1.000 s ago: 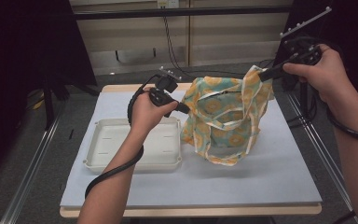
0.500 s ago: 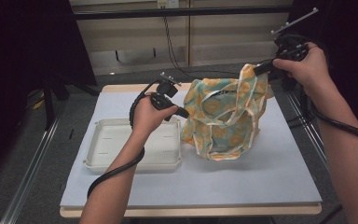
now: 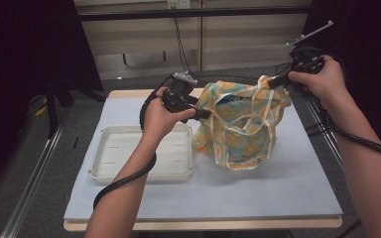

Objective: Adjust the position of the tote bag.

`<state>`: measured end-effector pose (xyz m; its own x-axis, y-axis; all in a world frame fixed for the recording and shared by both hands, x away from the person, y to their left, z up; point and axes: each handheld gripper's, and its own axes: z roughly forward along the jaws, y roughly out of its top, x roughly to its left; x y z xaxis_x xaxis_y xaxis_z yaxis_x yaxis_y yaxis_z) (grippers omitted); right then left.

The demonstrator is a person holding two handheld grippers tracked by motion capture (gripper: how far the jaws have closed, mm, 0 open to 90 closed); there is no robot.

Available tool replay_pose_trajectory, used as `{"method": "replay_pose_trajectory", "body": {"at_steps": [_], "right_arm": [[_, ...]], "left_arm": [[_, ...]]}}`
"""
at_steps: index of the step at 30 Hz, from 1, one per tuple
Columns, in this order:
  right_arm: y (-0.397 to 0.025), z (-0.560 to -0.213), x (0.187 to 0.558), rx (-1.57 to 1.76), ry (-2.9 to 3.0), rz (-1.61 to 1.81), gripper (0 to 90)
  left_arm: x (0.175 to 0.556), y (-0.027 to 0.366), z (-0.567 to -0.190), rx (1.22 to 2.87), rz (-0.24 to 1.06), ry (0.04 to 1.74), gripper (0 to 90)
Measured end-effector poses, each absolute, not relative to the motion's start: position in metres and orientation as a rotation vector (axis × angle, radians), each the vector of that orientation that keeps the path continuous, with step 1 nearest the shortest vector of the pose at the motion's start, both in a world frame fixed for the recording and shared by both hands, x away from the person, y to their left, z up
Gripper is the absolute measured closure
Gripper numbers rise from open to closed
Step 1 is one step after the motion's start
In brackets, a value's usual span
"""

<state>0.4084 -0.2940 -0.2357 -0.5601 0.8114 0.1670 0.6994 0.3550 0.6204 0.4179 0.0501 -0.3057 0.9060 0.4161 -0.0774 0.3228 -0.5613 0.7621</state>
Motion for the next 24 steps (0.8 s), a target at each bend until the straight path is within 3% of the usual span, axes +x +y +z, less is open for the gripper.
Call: {"method": "replay_pose_trajectory", "body": {"at_steps": [5,7,8,11,16,24], "right_arm": [[-0.293,-0.237,0.409,1.379,2.447,0.982,90.0],[-0.292,-0.237,0.409,1.376,2.451,0.983,90.0],[-0.292,-0.237,0.409,1.376,2.451,0.983,90.0],[-0.290,-0.238,0.410,1.368,2.450,0.975,90.0],[-0.290,-0.238,0.409,1.363,2.450,0.968,90.0],[-0.300,-0.233,0.409,1.384,2.440,1.008,90.0]], "left_arm": [[0.424,0.040,-0.304,2.149,0.112,0.522,33.6],[0.427,0.037,-0.303,2.137,0.116,0.518,43.9],[0.429,0.035,-0.303,2.153,0.118,0.515,43.9],[0.433,0.033,-0.302,2.177,0.115,0.520,66.6],[0.435,0.035,-0.296,2.187,0.125,0.540,85.1],[0.446,0.049,-0.259,2.046,0.007,0.573,90.0]]}}
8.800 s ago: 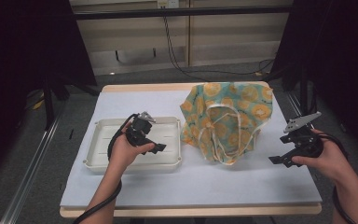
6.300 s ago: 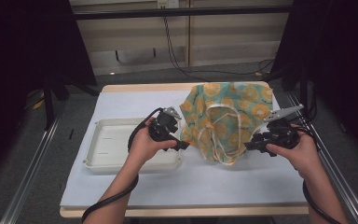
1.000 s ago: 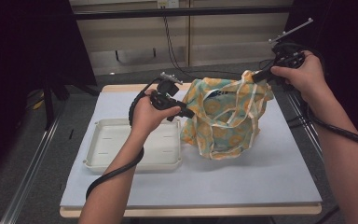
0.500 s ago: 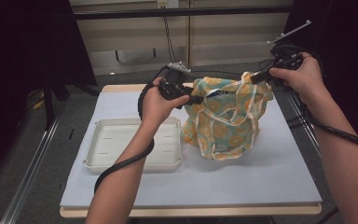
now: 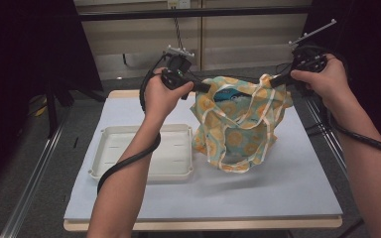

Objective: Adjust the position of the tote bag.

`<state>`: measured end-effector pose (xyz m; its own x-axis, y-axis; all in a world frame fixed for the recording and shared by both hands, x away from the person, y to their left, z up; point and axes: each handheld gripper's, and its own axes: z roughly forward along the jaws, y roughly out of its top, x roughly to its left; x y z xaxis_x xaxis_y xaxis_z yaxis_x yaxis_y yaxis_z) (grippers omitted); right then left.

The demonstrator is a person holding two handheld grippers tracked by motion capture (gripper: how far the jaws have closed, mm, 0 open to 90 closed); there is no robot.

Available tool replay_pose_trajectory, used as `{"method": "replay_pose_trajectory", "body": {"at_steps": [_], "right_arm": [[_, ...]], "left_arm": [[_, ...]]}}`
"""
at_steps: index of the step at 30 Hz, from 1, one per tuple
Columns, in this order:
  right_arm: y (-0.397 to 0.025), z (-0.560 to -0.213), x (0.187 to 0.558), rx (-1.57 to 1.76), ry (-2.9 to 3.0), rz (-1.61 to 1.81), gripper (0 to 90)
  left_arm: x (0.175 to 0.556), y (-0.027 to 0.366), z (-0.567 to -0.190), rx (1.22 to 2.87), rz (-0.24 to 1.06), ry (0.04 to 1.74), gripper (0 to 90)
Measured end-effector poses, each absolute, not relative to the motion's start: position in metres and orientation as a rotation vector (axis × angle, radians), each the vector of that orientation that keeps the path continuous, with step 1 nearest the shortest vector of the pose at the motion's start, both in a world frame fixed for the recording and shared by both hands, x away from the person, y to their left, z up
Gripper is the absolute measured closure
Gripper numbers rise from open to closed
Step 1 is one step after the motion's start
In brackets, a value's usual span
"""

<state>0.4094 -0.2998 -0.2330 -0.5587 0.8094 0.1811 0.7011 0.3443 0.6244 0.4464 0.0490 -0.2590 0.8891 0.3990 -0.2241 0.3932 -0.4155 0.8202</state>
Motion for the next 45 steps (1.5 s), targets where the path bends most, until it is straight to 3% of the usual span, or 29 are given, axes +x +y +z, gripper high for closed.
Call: {"method": "replay_pose_trajectory", "body": {"at_steps": [5,10,15,24,27,28,30,31,33,35,45], "right_arm": [[-0.301,-0.233,0.410,1.382,2.437,0.998,90.0],[-0.300,-0.238,0.414,1.388,2.452,0.985,90.0],[-0.299,-0.242,0.416,1.388,2.465,0.966,90.0],[-0.299,-0.256,0.418,1.411,2.492,0.910,90.0],[-0.299,-0.257,0.418,1.414,2.497,0.914,90.0],[-0.299,-0.258,0.418,1.393,2.498,0.920,90.0],[-0.299,-0.257,0.418,1.390,2.498,0.917,90.0],[-0.299,-0.256,0.417,1.401,2.497,0.908,90.0],[-0.299,-0.256,0.417,1.402,2.498,0.903,90.0],[-0.299,-0.255,0.416,1.396,2.496,0.902,90.0],[-0.297,-0.256,0.414,1.421,2.493,0.889,90.0]], "left_arm": [[0.455,0.048,-0.250,2.025,0.029,0.631,90.0],[0.475,0.038,-0.265,1.969,0.042,0.678,88.8],[0.488,0.035,-0.283,2.022,0.032,0.722,87.9],[0.493,0.036,-0.327,2.103,-0.105,0.771,84.1],[0.491,0.039,-0.329,2.073,-0.112,0.781,76.2],[0.489,0.041,-0.328,2.076,-0.089,0.789,57.1],[0.485,0.047,-0.324,2.060,-0.083,0.790,53.9],[0.481,0.052,-0.320,2.074,-0.037,0.783,42.5],[0.477,0.055,-0.317,2.089,-0.011,0.773,38.8],[0.471,0.059,-0.315,2.090,-0.023,0.761,28.5],[0.446,0.067,-0.296,2.165,0.044,0.646,14.6]]}}
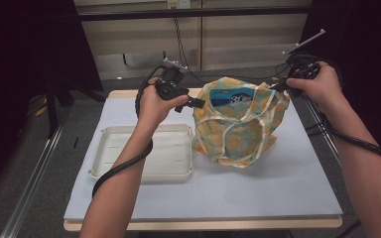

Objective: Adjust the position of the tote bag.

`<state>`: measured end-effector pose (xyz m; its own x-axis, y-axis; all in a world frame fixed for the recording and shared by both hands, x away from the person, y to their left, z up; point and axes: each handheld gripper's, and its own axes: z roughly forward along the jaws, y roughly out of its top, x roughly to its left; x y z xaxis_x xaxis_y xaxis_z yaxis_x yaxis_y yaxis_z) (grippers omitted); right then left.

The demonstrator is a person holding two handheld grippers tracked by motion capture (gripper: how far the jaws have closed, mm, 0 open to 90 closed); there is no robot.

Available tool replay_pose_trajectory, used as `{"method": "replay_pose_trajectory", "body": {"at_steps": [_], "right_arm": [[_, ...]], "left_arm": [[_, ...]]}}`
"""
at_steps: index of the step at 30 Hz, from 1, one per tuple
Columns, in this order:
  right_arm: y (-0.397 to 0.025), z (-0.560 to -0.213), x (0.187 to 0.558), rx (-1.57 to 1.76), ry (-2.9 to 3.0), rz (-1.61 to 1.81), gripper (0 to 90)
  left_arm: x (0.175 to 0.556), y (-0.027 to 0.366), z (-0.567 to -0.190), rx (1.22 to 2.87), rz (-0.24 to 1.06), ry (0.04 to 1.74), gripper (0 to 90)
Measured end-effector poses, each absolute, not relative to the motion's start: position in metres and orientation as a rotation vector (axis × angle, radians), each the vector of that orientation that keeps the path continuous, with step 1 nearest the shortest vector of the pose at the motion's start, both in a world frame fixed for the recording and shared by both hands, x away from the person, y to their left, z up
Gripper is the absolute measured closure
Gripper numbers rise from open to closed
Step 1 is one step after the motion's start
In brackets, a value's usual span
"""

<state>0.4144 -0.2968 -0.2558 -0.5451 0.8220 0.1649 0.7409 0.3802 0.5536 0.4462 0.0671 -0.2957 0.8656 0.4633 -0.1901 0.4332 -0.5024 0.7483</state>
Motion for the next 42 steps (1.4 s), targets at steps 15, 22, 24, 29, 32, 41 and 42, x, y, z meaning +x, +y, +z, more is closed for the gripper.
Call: {"method": "replay_pose_trajectory", "body": {"at_steps": [15,22,24,29,32,41,42], "right_arm": [[-0.298,-0.257,0.415,1.448,2.484,0.888,90.0],[-0.298,-0.258,0.415,1.436,2.487,0.883,90.0],[-0.298,-0.258,0.415,1.437,2.488,0.880,90.0],[-0.298,-0.258,0.416,1.436,2.495,0.883,90.0],[-0.298,-0.259,0.416,1.448,2.493,0.884,90.0],[-0.301,-0.257,0.416,1.451,2.485,0.882,90.0],[-0.301,-0.257,0.416,1.451,2.484,0.882,90.0]], "left_arm": [[0.411,0.037,-0.299,2.226,0.014,0.364,20.1],[0.411,0.027,-0.310,2.230,-0.001,0.305,25.9],[0.412,0.024,-0.314,2.245,0.001,0.311,26.3],[0.414,0.019,-0.326,2.257,-0.005,0.294,32.3],[0.414,0.018,-0.330,2.270,0.005,0.304,43.0],[0.413,0.021,-0.325,2.282,-0.050,0.273,83.6],[0.413,0.022,-0.324,2.269,-0.079,0.295,85.2]]}}
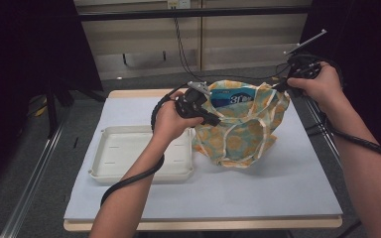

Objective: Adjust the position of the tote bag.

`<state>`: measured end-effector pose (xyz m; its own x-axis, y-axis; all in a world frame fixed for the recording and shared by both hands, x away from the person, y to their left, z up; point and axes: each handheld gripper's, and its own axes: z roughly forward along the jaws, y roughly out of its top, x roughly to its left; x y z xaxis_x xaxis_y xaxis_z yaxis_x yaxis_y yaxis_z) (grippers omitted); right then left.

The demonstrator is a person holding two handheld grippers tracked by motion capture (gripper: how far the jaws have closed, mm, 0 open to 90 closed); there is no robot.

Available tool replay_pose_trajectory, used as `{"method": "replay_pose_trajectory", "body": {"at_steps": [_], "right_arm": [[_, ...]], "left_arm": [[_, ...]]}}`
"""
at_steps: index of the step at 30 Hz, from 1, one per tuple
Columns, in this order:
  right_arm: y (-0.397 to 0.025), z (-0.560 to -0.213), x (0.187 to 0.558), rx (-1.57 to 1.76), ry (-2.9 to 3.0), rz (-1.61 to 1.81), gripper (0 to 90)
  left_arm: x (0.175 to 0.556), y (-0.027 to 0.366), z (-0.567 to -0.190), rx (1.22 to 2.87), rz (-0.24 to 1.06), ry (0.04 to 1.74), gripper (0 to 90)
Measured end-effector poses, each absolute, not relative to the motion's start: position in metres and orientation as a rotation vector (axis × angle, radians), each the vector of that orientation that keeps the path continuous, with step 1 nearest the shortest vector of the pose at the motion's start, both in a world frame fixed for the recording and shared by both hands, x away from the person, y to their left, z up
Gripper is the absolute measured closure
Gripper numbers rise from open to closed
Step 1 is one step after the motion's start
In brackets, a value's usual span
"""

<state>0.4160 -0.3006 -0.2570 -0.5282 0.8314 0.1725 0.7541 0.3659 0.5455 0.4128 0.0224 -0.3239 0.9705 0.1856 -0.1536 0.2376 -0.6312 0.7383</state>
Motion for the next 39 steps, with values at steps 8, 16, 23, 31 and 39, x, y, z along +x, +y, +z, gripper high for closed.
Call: {"method": "replay_pose_trajectory", "body": {"at_steps": [8,16,23,31,39], "right_arm": [[-0.302,-0.258,0.417,1.454,2.488,0.884,90.0],[-0.304,-0.257,0.416,1.454,2.488,0.875,90.0],[-0.305,-0.257,0.415,1.450,2.490,0.878,90.0],[-0.309,-0.258,0.414,1.449,2.488,0.879,90.0],[-0.311,-0.257,0.413,1.455,2.487,0.883,90.0]], "left_arm": [[0.415,0.034,-0.306,2.197,-0.148,0.355,90.0],[0.425,0.050,-0.277,2.070,-0.117,0.405,90.0],[0.441,0.058,-0.257,2.026,-0.070,0.478,90.0],[0.456,0.060,-0.259,1.993,-0.036,0.545,90.0],[0.466,0.061,-0.262,1.972,0.021,0.589,90.0]]}}
